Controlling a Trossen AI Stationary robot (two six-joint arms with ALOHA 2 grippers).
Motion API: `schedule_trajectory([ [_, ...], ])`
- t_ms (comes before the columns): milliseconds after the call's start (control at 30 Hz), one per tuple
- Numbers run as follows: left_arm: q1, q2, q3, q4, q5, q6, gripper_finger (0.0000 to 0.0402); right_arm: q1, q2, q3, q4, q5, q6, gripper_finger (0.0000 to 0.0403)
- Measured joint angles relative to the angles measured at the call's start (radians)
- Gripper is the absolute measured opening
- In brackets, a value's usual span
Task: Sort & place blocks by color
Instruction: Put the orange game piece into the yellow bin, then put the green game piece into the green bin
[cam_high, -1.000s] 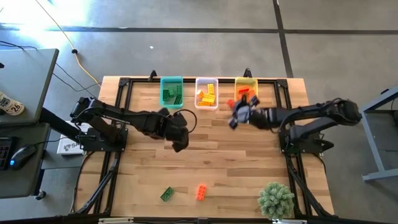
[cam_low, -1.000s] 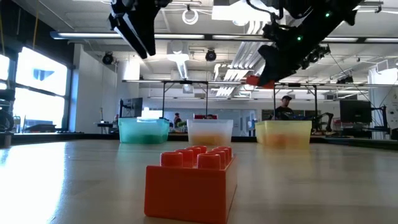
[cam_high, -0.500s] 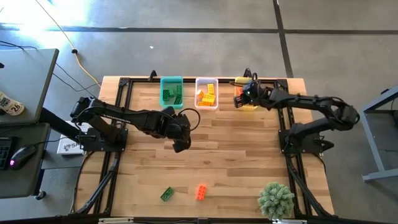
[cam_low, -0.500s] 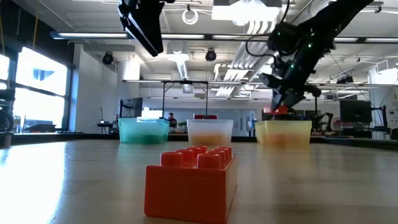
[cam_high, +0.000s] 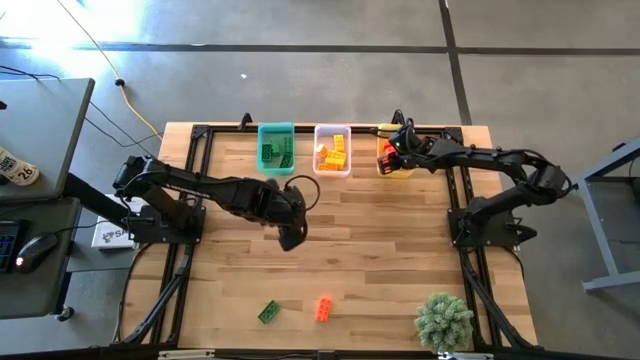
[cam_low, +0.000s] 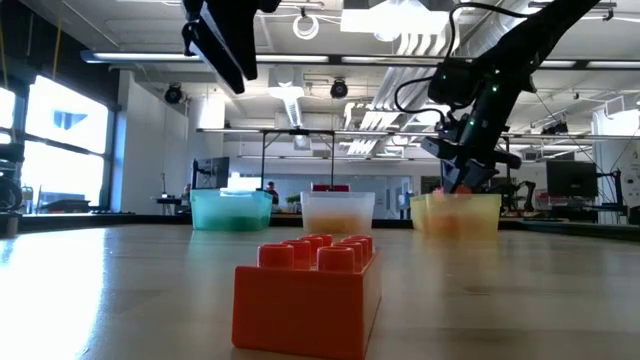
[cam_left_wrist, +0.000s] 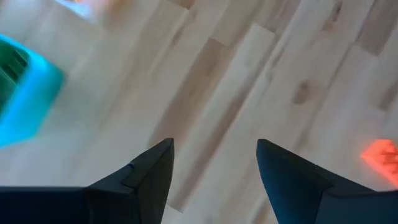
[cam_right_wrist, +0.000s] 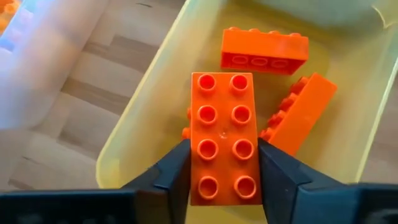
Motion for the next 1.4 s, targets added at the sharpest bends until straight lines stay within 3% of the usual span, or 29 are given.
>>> schedule_trajectory([
  [167,-0.031,0.0,0.0,-0.005,0.086,-0.143,0.0216,0.0,0.0,0.0,0.001,-0.021,-0.054,0.0217],
  [267,-0.071,0.0,0.0,-0.005,0.102,-0.252,0.0216,0.0,-0.001,0.0,0.004,-0.043,-0.076,0.0241],
  [433,-0.147,0.0,0.0,-0.007,0.097,-0.395,0.0216,0.0,-0.008,0.012,-0.004,-0.043,-0.132,0.0247],
  [700,-0.293,0.022,0.0,-0.009,0.11,-0.64,0.0216,0.001,-0.009,0.149,-0.052,-0.089,-0.245,0.0249],
  [1033,-0.443,0.144,0.0,0.008,0.172,-0.856,0.0216,0.001,-0.009,0.315,-0.143,-0.13,-0.31,0.025],
  [1400,-0.518,0.289,0.0,0.119,0.218,-0.943,0.0216,0.001,-0.009,0.347,-0.152,-0.13,-0.334,0.025],
])
